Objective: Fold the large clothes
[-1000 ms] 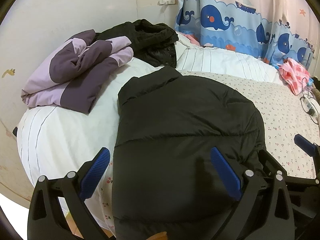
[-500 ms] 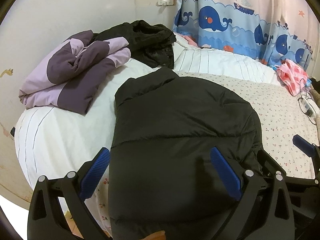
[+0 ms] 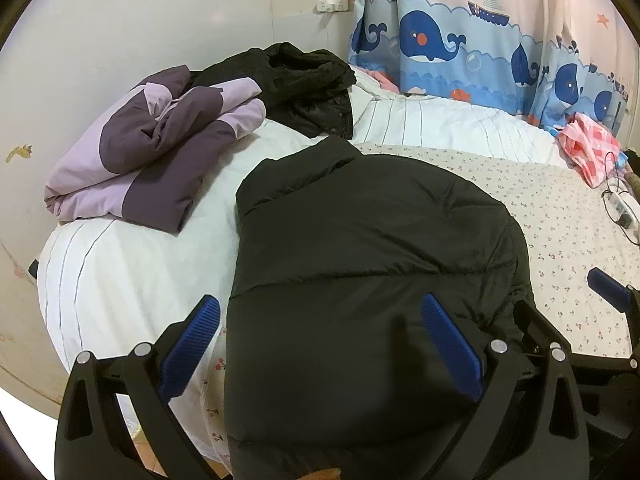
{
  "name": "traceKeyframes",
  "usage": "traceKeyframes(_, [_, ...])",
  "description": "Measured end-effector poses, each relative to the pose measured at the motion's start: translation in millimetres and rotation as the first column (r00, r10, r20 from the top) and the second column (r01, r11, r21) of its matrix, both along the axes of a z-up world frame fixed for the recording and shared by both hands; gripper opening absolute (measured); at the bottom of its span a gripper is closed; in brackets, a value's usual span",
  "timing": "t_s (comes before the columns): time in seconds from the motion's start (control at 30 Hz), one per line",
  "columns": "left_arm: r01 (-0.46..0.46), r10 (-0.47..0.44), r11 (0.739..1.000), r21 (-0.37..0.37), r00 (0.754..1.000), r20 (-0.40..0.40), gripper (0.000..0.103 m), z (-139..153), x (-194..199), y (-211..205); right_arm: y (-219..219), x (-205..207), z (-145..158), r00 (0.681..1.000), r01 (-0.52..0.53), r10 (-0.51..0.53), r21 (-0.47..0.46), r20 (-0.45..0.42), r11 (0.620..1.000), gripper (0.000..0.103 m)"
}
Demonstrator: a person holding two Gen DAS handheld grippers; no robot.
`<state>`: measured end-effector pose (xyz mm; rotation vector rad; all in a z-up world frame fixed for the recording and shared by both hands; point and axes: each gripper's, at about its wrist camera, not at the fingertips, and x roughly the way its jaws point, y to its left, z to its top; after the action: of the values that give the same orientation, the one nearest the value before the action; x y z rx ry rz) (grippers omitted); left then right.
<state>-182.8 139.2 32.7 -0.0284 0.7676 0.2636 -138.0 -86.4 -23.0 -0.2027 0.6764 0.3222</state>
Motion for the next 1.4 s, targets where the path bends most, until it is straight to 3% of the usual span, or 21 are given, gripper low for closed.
traceKeyframes(1.4, [0.004,-0.004,1.0,-0.028,1.0,-0.013,0.096,-8.5,4.5,5.8,-0.7,2.6,-3.1,1.0,0.004,-0.004,0.006,-0.013,1.0,0.096])
